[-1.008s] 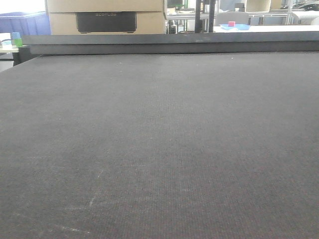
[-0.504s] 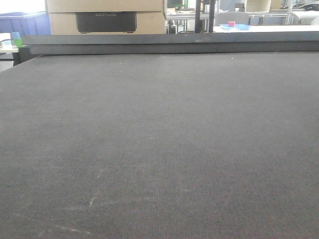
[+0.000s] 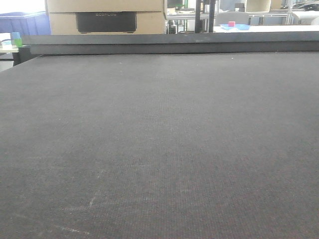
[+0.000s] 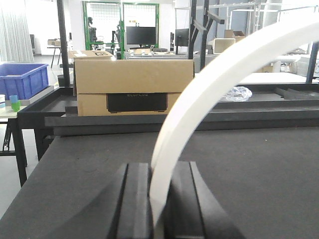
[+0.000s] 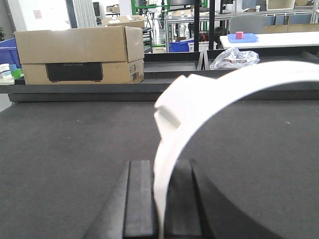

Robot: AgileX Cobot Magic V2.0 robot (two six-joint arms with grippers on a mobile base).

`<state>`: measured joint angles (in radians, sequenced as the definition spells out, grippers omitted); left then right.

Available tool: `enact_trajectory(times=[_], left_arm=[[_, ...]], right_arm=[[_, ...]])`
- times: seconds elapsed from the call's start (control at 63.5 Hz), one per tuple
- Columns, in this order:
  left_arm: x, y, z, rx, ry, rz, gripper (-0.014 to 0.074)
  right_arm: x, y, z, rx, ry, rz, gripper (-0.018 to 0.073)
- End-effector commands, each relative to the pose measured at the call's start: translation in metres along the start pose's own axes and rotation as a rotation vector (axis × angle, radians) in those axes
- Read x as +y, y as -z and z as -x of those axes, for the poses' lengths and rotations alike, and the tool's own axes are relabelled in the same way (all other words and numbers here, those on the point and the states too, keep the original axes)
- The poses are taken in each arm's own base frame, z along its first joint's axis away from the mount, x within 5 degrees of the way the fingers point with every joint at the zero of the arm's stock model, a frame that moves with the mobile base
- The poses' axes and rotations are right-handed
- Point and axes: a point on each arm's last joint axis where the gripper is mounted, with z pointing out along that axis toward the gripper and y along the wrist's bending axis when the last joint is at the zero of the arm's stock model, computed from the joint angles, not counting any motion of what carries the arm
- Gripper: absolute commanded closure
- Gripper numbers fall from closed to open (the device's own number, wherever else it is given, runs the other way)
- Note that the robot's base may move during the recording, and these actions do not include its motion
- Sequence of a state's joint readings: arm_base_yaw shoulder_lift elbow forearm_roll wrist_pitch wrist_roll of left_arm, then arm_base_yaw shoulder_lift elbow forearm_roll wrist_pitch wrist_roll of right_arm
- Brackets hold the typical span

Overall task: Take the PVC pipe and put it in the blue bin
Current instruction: 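Lift the white pipe off the table with both grippers, then hold the white pipe raised in both grippers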

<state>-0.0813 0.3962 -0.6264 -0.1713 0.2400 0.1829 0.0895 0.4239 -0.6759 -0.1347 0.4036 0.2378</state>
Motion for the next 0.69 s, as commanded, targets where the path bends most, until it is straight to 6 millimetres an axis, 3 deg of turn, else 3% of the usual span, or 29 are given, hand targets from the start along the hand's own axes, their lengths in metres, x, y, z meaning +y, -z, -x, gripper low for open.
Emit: enact_trajectory(times=[0.0, 0.52, 0.677], left_arm=[[0.0003, 0.0011, 0.0048, -0.043, -0.003, 0.002, 0.0707], [0.0, 0.001, 0.004, -0.034, 0.001, 0.0, 0.0707], [0.0, 0.001, 0.004, -0.034, 0.001, 0.0, 0.0707]], right_arm=[[0.0001, 0.0011, 0.0026, -0.035, 0.016, 0.003, 0.0718], [0.0021, 0.0015, 0.009, -0.106, 0.017, 0.024, 0.0718], [0.0016, 0.0014, 0.0073, -0.088, 0.133, 0.014, 0.0718]])
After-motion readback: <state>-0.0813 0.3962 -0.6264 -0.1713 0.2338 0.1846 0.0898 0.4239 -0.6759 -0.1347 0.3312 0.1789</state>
